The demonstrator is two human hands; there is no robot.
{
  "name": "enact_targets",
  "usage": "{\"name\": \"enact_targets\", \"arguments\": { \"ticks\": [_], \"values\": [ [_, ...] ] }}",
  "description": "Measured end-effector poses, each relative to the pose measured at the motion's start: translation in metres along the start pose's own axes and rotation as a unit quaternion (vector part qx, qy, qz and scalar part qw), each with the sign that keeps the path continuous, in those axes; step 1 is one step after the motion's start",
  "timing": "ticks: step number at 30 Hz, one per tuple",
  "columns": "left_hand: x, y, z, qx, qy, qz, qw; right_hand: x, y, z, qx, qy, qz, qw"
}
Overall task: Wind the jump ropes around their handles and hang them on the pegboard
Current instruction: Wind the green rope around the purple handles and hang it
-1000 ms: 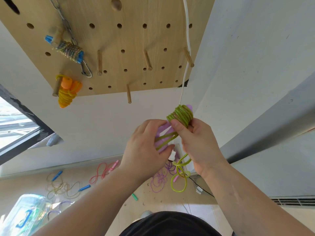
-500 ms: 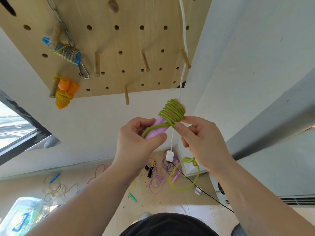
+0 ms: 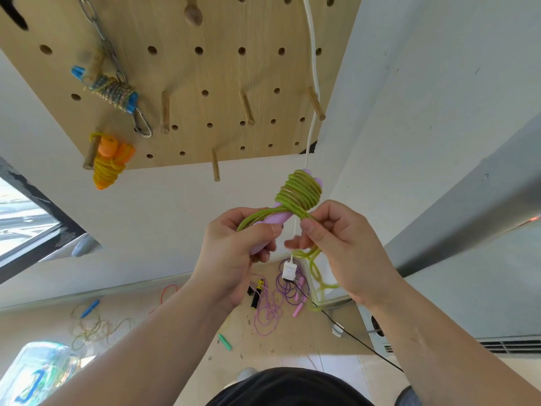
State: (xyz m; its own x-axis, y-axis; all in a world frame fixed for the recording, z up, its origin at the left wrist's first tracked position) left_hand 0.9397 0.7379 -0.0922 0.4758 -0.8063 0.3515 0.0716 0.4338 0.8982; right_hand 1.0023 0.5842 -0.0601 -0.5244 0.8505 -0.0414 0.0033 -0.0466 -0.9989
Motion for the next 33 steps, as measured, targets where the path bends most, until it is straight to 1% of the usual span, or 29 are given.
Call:
{"name": "enact_targets", "arguments": {
  "ticks": [1, 4, 6, 8, 10, 14, 16, 17, 18, 19, 20, 21, 22, 24, 25, 26, 27, 28, 33],
  "values": [
    [0.002, -0.001, 0.001, -0.017, -0.014, 0.017, 1.0, 0.001, 0.001, 0.0, 0.015, -0.003, -0.037, 0.999],
    [0.008, -0.004, 0.005, -0.07, -0.057, 0.065, 0.994, 0.003, 0.004, 0.0, 0.044, 0.008, -0.086, 0.995],
    [0.012, -0.006, 0.009, -0.112, -0.079, 0.088, 0.987, 0.003, 0.007, -0.001, 0.079, -0.003, -0.124, 0.989],
    [0.017, -0.006, 0.015, -0.161, -0.109, 0.109, 0.975, 0.003, 0.006, -0.003, 0.098, -0.035, -0.118, 0.988],
    [0.021, -0.008, 0.021, -0.198, -0.148, 0.139, 0.959, 0.002, 0.005, -0.006, 0.091, -0.066, -0.09, 0.99],
    [0.021, -0.016, 0.023, -0.24, -0.182, 0.172, 0.938, 0.003, 0.006, -0.008, 0.079, -0.083, -0.103, 0.988],
    [0.021, -0.018, 0.022, -0.247, -0.189, 0.154, 0.938, 0.007, 0.008, -0.005, 0.082, -0.08, -0.113, 0.987],
    [0.02, -0.018, 0.021, -0.235, -0.185, 0.121, 0.947, 0.008, 0.01, -0.005, 0.083, -0.068, -0.122, 0.987],
    [0.017, -0.019, 0.018, -0.207, -0.162, 0.067, 0.963, 0.008, 0.012, -0.006, 0.083, -0.047, -0.129, 0.987],
    [0.013, -0.019, 0.015, -0.162, -0.123, -0.005, 0.979, 0.006, 0.014, -0.007, 0.083, -0.021, -0.13, 0.988],
    [0.007, -0.019, 0.013, -0.102, -0.075, -0.088, 0.988, 0.003, 0.015, -0.009, 0.083, 0.004, -0.127, 0.988],
    [0.002, -0.016, 0.013, -0.037, -0.029, -0.177, 0.983, 0.001, 0.016, -0.01, 0.085, 0.026, -0.124, 0.988],
    [-0.001, -0.012, 0.015, 0.03, 0.003, -0.264, 0.964, -0.001, 0.017, -0.011, 0.087, 0.045, -0.125, 0.987],
    [0.003, -0.006, 0.021, 0.15, 0.008, -0.406, 0.902, -0.003, 0.019, -0.013, 0.092, 0.075, -0.138, 0.983],
    [0.007, -0.006, 0.023, 0.205, 0.004, -0.446, 0.871, -0.003, 0.02, -0.013, 0.092, 0.083, -0.142, 0.982],
    [0.01, -0.005, 0.023, 0.252, 0.002, -0.467, 0.848, -0.001, 0.02, -0.013, 0.091, 0.084, -0.141, 0.982],
    [0.014, -0.005, 0.023, 0.288, 0.005, -0.472, 0.833, 0.002, 0.02, -0.013, 0.09, 0.082, -0.139, 0.983],
    [0.015, -0.005, 0.023, 0.305, 0.01, -0.469, 0.829, 0.005, 0.021, -0.013, 0.089, 0.077, -0.138, 0.983],
    [0.011, -0.004, 0.017, 0.27, 0.003, -0.436, 0.859, 0.005, 0.021, -0.012, 0.088, 0.067, -0.097, 0.989]
  ]
}}
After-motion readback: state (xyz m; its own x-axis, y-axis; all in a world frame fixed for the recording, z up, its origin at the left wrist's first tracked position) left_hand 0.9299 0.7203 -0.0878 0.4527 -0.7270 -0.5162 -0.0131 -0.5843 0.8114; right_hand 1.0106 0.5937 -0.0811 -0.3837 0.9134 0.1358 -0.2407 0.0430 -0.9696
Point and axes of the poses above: each hand's wrist, its own z-axis away from the middle knuckle, its own x-axis out of the palm, y = z × x, the point moved 5 cm from there along -z, towards the middle knuckle, and after that the axes turned 2 degrees about -z, right-handed, at the moved point
